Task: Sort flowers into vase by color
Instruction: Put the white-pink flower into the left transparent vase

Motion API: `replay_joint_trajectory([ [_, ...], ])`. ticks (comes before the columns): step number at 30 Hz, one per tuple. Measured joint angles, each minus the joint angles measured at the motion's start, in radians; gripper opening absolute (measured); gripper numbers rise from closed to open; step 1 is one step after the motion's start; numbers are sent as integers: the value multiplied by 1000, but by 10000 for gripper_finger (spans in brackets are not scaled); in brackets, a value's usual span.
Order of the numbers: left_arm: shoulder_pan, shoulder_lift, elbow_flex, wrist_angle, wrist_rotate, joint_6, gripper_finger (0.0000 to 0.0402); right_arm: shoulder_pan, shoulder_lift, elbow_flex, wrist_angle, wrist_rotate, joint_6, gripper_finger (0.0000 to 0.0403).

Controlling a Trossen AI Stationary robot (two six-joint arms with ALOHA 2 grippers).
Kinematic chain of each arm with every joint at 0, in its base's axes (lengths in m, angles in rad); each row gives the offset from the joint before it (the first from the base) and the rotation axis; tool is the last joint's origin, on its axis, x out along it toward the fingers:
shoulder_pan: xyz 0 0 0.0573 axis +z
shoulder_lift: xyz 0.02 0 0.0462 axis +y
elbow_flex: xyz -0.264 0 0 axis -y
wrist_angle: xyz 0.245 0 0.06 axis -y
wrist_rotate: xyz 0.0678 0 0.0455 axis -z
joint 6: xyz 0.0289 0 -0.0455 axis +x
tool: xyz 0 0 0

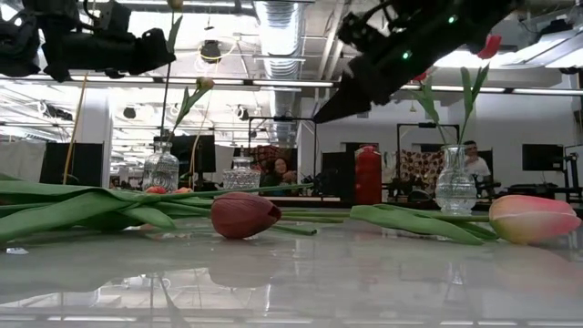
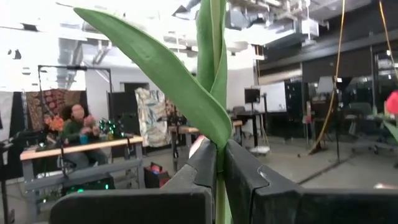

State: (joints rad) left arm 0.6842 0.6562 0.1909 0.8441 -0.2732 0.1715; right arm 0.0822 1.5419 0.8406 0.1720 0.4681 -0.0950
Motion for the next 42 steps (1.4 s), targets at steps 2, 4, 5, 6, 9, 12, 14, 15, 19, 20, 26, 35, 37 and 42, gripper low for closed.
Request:
replay_joint_trajectory([
  [2,0,0,0,-29,0,-1,6,0,23,0,2,0,0,226],
  [4,0,0,0,-55,1,-7,12,0,37,0,1,0,0,226],
  [5,0,0,0,-70,1,-7,15,0,42,0,1,0,0,226],
  [6,0,0,0,-88,1,-7,18,0,45,0,3,0,0,226],
  [9,0,0,0,-123,1,-7,27,0,48,0,3,0,-1,226],
  [12,0,0,0,-143,-1,-7,35,0,48,0,4,0,-2,226],
  [14,-1,-2,0,-147,-6,-11,41,0,48,0,7,0,-2,226],
  [15,-1,-3,0,-149,-14,-22,44,0,48,0,10,0,-2,226],
  [19,-1,-3,0,-174,-56,-62,66,0,48,1,9,1,-2,226],
  [20,-1,-3,0,-188,-69,-69,73,0,48,1,10,3,-2,226],
  [26,-1,-3,0,-298,-118,-89,120,0,26,1,7,4,-2,226],
  [35,-1,-3,1,-439,-116,-80,160,26,-65,2,-37,2,1,226],
  [37,-1,-3,1,-462,-116,-85,160,42,-83,2,-61,-3,1,226],
  [42,-2,-3,1,-494,-108,-88,158,96,-120,2,-143,-4,16,226],
])
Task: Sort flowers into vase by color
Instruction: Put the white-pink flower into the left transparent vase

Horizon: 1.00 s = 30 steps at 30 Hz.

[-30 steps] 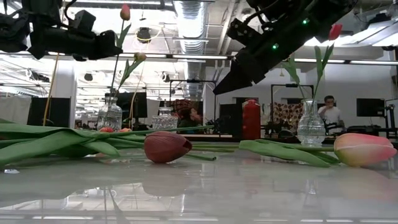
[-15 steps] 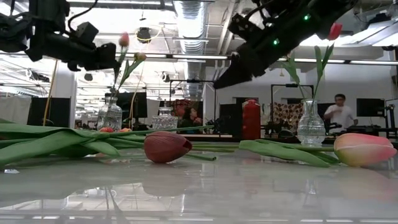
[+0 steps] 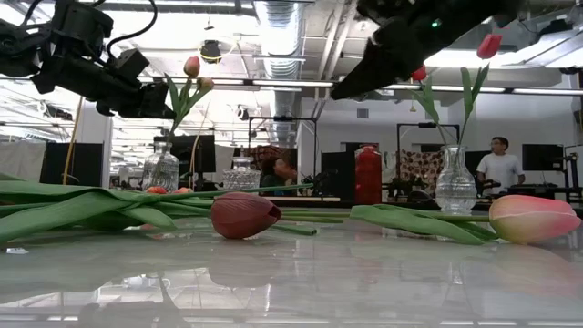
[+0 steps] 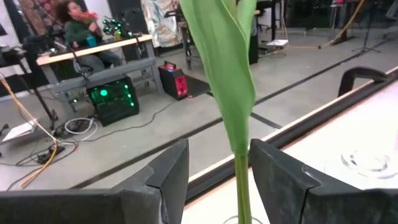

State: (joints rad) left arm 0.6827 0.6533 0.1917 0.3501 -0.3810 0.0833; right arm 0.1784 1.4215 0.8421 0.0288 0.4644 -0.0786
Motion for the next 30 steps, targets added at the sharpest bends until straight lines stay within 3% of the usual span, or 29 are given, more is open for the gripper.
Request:
replay_joint_trajectory([
  [8,-34,-51,1,-5,66,-1,157,71,-10,0,-163,-13,300,226],
  [18,-109,-155,1,-166,118,-2,157,137,-2,0,-236,-227,734,226],
  [24,-156,-186,1,-221,159,-2,157,194,31,0,-225,-227,869,226],
  [30,-190,-185,1,-225,169,-2,157,233,114,0,-219,-227,891,224],
])
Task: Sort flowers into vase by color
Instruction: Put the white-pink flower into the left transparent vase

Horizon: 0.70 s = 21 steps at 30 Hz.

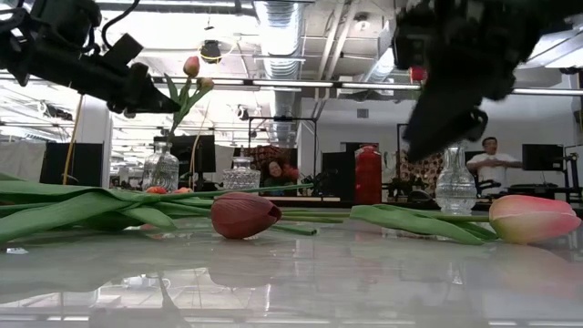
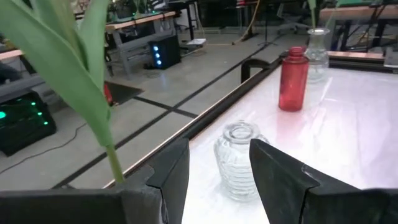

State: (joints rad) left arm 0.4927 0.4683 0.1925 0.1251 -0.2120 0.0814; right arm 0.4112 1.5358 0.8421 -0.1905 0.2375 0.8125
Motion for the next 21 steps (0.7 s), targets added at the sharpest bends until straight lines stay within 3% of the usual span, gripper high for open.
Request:
replay_joint_trajectory([
  [8,-21,0,0,-1,-2,0,157,6,116,0,19,27,-2,213],
  [21,-21,0,0,-3,-5,-16,157,13,147,0,62,82,-36,206],
])
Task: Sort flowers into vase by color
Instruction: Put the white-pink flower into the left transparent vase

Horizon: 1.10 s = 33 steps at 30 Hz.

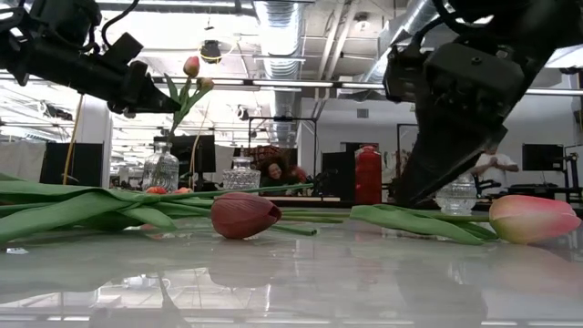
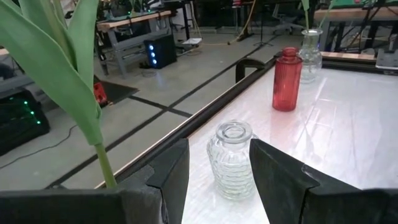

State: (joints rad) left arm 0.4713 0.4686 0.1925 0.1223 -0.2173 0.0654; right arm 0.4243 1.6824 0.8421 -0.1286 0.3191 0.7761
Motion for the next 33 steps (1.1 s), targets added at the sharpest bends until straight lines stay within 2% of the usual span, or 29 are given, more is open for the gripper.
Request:
replay_joint_trajectory([
  [6,0,0,0,0,-4,0,157,12,63,0,74,-8,-24,206],
  [15,-1,0,0,3,-1,-7,157,14,102,2,81,-7,-29,194],
  [19,-1,0,0,7,8,-25,157,14,101,2,77,-7,-51,156],
  [27,-1,0,0,7,37,-63,157,4,98,3,74,-20,-78,47],
  [29,-1,0,0,7,43,-72,157,4,89,3,61,-26,-84,32],
  [33,-1,0,0,7,92,-97,157,4,44,0,11,-47,-149,32],
])
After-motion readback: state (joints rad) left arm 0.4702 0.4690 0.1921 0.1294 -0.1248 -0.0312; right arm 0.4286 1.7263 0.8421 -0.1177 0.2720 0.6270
